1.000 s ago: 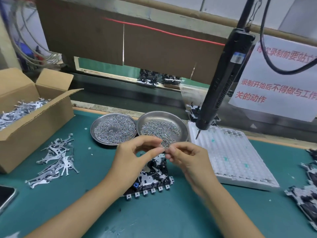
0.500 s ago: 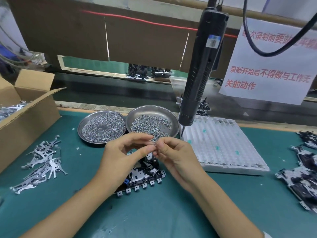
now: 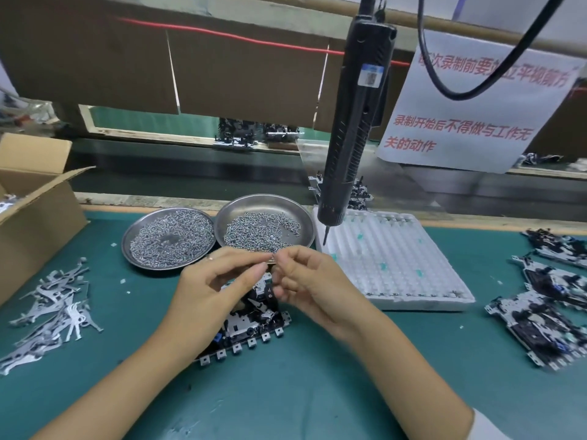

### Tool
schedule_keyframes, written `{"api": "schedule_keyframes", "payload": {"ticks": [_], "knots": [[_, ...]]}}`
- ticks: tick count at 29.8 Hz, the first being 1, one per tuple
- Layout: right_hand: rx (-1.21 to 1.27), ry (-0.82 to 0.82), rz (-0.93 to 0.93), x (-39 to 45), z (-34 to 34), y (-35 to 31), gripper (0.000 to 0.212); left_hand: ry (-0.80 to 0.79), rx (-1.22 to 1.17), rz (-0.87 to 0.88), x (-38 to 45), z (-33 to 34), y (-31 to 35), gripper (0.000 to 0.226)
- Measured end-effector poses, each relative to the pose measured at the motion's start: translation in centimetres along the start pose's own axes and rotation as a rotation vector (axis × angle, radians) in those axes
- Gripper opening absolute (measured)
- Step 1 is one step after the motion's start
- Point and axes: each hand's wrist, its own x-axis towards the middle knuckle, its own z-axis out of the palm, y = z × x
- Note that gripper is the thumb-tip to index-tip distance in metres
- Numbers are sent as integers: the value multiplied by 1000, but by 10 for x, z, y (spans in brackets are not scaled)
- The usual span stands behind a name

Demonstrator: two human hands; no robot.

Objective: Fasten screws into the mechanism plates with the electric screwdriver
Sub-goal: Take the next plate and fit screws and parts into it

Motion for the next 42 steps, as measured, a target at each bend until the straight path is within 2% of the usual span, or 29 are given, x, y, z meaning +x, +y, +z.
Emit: {"api": "schedule_keyframes", "payload": {"ticks": [2,3,8,11,14,17,22,26,29,36,40,42], "knots": [[-214,42,1,-5,-13,-17,21,65,-23,-17,1,0,0,18],[-315,113,-8,-7,-24,-26,22,101,-39,-30,2,0,1,16],[-887,652,-81,6,-108,-69,8,233,-79,-72,9,-5,3,17],[-1262,813,-134,25,-158,-79,22,268,-107,-87,10,-5,1,17],[-1493,725,-141,39,-189,-78,28,279,-127,-91,10,-4,-1,17],[-1653,600,-69,51,-198,-77,31,282,-109,-82,10,-3,-1,16],[-1943,565,-107,59,-195,-79,36,286,-108,-98,12,-3,-3,18],[-2093,508,-98,59,-193,-78,48,271,-98,-106,12,-3,-3,19],[-2104,453,-116,59,-192,-77,52,261,-78,-99,10,-2,-3,16],[-2166,392,-105,55,-187,-77,36,252,-80,-109,9,0,-1,17],[-2093,392,-128,57,-187,-83,31,247,-86,-108,9,-1,0,18],[-2026,440,-110,55,-188,-87,21,245,-86,-106,9,-1,0,18]]}}
